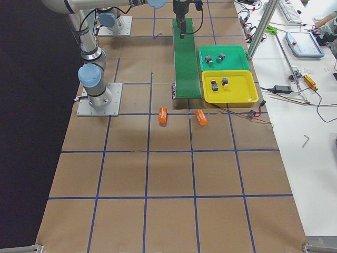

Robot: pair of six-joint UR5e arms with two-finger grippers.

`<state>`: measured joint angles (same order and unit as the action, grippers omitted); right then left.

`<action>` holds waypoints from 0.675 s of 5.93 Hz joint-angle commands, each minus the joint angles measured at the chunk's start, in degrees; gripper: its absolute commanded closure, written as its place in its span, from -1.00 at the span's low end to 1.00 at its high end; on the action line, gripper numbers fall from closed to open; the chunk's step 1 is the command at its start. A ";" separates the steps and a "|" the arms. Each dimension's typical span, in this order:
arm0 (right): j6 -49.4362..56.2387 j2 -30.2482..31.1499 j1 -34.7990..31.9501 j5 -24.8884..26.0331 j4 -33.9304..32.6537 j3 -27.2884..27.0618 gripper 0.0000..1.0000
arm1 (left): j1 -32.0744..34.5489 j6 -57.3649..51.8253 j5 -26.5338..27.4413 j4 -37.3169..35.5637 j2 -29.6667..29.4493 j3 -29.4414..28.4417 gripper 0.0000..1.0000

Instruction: Sort buttons by color to trays

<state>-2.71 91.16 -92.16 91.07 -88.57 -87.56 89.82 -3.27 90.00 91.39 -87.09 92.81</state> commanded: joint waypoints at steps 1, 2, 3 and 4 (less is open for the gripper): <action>-1.78 -0.01 0.14 0.07 3.12 0.02 -1.00 | 0.00 0.02 0.00 0.01 -0.01 0.00 -0.97; -1.95 -0.01 -0.04 -0.37 3.05 0.02 -1.00 | -0.09 0.02 0.00 -0.07 -0.01 0.00 -0.97; -2.04 -0.01 0.22 -0.46 3.05 0.02 -1.00 | -0.09 0.02 0.17 0.01 -0.01 0.00 -0.97; -2.04 -0.01 0.23 -0.54 3.05 0.10 -1.00 | -0.09 -0.07 0.09 -0.07 -0.01 0.00 -0.97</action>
<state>-4.71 91.14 -91.99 90.63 -85.55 -87.50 89.75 -3.28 90.11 91.37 -87.10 92.81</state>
